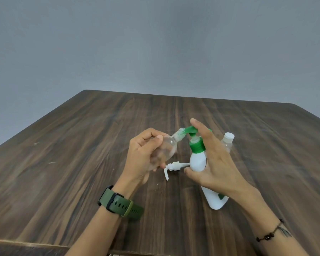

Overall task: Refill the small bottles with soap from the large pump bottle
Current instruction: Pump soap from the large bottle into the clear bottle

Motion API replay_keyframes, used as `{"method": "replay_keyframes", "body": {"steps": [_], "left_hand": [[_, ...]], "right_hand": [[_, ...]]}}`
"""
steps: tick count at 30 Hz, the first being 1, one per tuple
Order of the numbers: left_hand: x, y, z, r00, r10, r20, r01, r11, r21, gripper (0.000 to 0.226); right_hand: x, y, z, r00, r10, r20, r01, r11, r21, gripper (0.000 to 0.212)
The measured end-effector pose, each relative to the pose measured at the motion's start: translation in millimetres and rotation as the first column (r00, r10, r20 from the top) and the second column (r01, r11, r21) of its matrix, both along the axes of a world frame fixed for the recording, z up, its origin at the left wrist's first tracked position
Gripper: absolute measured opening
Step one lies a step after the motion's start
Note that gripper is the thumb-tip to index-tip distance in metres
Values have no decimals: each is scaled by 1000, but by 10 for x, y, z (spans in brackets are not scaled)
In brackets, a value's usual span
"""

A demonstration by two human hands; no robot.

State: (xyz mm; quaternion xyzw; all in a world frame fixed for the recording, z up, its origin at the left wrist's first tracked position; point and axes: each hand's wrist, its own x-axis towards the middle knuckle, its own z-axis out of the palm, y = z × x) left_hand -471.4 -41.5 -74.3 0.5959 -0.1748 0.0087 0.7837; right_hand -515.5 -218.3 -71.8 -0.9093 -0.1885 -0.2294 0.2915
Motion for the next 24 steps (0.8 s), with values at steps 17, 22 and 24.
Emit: {"method": "replay_keyframes", "body": {"steps": [17, 22, 24], "left_hand": [[-74, -37, -38, 1000, -24, -14, 21, 977, -213, 17], [-79, -17, -49, 1000, -9, -15, 6, 982, -191, 20], [-80, -17, -51, 1000, -15, -17, 11, 980, -201, 19]], "right_hand": [[8, -1, 128, 992, -48, 119, 58, 995, -79, 96], [-9, 15, 167, 988, -68, 136, 68, 998, 10, 96], [-8, 21, 190, 989, -65, 134, 63, 998, 19, 96]]}}
